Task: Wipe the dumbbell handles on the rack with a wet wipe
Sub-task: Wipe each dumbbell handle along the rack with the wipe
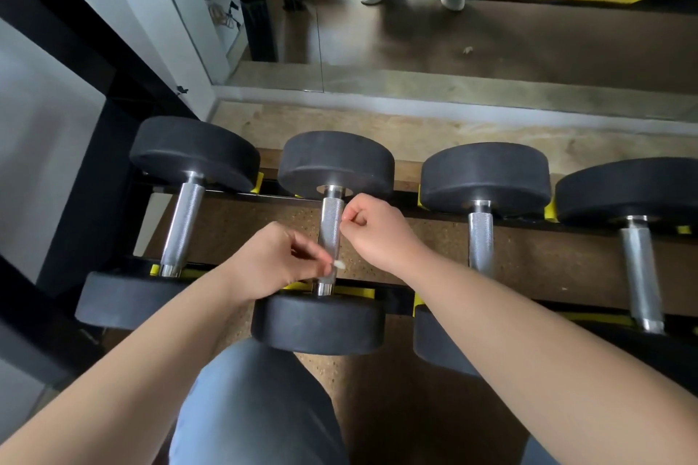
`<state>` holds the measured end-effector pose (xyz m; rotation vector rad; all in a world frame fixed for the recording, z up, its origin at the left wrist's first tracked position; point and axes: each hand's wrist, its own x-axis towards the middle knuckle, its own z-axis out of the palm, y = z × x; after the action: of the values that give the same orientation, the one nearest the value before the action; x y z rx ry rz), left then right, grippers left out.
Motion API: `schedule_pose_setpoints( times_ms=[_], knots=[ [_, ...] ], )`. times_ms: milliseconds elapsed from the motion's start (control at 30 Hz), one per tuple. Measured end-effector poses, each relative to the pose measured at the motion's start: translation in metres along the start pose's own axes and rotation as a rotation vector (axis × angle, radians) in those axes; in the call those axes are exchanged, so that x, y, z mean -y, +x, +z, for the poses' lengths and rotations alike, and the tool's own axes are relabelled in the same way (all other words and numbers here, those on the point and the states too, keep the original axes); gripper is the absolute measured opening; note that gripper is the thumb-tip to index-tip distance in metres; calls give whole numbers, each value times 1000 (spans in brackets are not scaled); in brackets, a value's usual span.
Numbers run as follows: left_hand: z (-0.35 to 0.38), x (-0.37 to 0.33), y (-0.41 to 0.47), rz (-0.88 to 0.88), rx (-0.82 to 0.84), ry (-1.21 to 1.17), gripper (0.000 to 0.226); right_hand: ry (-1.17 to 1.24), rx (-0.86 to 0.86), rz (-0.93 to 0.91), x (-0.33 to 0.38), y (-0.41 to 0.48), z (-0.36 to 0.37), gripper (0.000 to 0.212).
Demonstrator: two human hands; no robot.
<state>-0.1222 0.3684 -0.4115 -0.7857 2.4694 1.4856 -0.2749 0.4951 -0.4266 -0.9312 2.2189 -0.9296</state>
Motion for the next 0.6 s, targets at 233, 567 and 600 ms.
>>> schedule_pose_setpoints(
  times_ms=[233, 567, 600],
  knots=[
    [17, -15, 37, 186, -567, -92, 20, -6, -6, -15, 1, -1, 0, 11],
    [-1, 19, 7, -101, 41, -216, 7, 55, -7, 31, 0, -2, 5, 5],
    [1, 20, 10, -106, 14, -319, 11, 61, -8, 34, 0, -2, 5, 6]
  ],
)
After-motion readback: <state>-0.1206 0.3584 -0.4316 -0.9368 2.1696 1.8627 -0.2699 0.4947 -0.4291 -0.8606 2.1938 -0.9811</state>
